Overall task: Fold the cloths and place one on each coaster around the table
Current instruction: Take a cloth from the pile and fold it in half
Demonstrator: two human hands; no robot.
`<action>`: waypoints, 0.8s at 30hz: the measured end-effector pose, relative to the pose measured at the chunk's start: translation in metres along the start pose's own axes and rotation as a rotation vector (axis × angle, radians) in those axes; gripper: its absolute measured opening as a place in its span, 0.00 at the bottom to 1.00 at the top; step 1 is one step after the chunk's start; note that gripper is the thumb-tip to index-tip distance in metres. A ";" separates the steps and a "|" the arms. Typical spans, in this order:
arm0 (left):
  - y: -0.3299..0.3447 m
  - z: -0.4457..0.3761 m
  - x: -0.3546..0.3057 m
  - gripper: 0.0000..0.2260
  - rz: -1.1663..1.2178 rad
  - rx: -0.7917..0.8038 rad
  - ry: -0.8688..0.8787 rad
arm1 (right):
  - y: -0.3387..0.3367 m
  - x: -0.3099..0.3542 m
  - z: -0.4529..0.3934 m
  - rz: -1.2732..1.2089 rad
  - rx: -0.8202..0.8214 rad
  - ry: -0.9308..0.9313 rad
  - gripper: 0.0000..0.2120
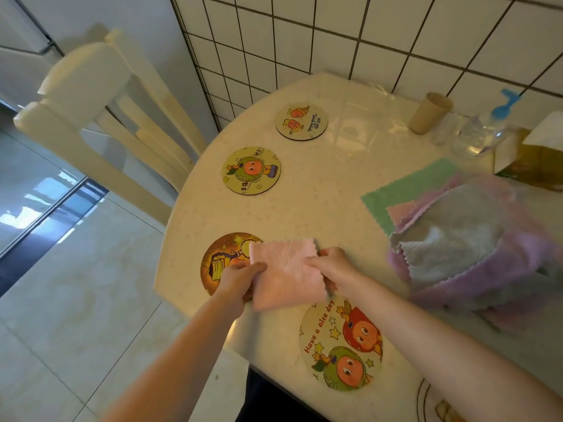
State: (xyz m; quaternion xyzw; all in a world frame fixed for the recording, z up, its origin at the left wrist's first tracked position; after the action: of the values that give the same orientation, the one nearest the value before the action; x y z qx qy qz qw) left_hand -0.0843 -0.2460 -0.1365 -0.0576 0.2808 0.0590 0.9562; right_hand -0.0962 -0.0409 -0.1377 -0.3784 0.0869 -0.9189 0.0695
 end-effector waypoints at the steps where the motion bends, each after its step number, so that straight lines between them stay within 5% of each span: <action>1: -0.001 0.002 -0.004 0.06 0.027 0.039 -0.007 | -0.002 0.005 0.001 -0.017 0.021 0.010 0.08; 12: 0.031 -0.064 -0.187 0.06 -0.075 0.183 0.205 | -0.037 0.132 -0.087 -0.233 -0.030 -0.047 0.06; 21: 0.106 -0.180 -0.353 0.10 -0.396 0.089 0.454 | -0.067 0.215 -0.199 -0.489 -0.172 0.006 0.10; 24: 0.135 -0.203 -0.386 0.10 -0.526 0.081 0.554 | -0.066 0.220 -0.225 -0.621 -0.190 0.042 0.03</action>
State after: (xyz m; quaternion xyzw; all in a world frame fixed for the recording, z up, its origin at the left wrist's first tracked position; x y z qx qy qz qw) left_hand -0.5340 -0.1725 -0.1064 -0.1034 0.5061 -0.2173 0.8282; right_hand -0.4141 0.0047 -0.1306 -0.3726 0.0543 -0.8916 -0.2517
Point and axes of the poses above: each hand's wrist, its own z-axis away from the middle knuckle, its own y-axis out of the palm, x = y × z, the point moved 5 cm from there along -z, towards the middle knuckle, and after that the axes turned 5 degrees about -y, right-handed, at the moved point
